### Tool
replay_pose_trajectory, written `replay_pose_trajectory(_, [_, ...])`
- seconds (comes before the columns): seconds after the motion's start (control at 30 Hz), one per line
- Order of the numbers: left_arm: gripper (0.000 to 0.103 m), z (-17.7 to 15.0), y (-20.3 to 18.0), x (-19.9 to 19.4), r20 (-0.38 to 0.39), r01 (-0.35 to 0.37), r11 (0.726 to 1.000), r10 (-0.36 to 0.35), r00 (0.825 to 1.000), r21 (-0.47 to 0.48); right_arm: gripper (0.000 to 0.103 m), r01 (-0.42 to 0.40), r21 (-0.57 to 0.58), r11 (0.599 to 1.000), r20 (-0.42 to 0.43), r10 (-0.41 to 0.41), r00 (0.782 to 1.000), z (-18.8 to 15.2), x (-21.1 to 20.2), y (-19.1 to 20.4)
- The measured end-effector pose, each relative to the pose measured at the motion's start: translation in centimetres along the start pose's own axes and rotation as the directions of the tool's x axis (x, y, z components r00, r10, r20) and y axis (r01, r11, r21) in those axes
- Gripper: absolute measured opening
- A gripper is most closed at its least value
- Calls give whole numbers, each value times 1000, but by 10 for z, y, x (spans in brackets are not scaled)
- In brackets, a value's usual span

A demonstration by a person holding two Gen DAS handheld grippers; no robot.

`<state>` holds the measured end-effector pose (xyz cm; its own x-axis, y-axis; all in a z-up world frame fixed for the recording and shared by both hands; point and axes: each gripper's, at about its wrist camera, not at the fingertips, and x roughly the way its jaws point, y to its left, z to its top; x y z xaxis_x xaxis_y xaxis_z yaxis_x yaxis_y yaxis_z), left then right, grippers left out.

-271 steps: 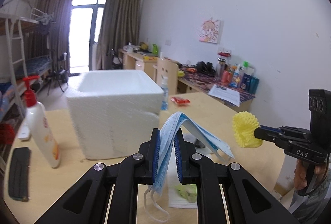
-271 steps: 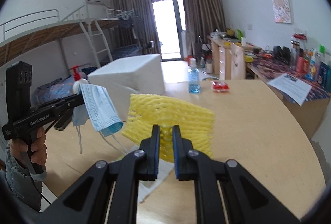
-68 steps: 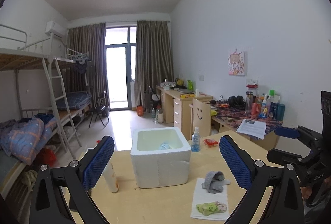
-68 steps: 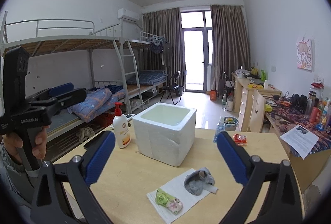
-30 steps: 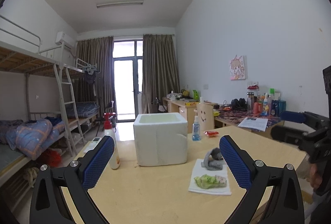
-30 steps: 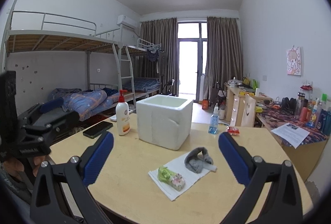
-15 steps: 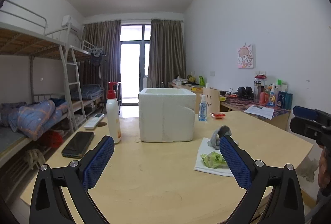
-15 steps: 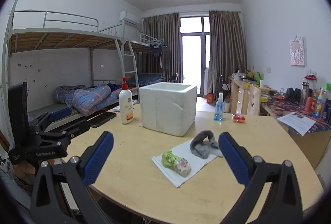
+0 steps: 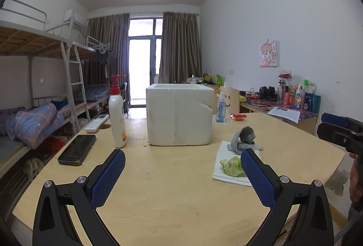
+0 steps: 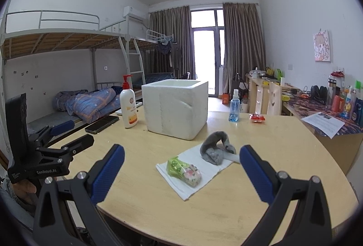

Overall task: Organize soft objects
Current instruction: 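Withdraw both tools from the box back toward the white cloth, then grasp the green snack bag on the cloth with the left tool and lift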

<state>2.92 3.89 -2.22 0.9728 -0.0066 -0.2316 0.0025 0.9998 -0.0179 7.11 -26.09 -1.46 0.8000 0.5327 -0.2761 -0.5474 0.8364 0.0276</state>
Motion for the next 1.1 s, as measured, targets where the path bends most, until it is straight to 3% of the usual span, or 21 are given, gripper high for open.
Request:
replay_pose_trajectory(0.67, [102, 0, -12, 44, -81, 57, 998, -54, 995, 24, 102, 30, 50, 998, -73, -26, 997, -4, 33, -30])
replay_pose_trajectory(0.9, [102, 0, -18, 63, -125, 94, 995, -89, 988, 39, 102, 50, 63, 997, -94, -44, 995, -6, 44, -44])
replay_pose_trajectory(1.1, [102, -1, -28, 82, -188, 151, 987, -139, 972, 51, 102, 72, 93, 993, -131, -60, 990, -13, 55, -59])
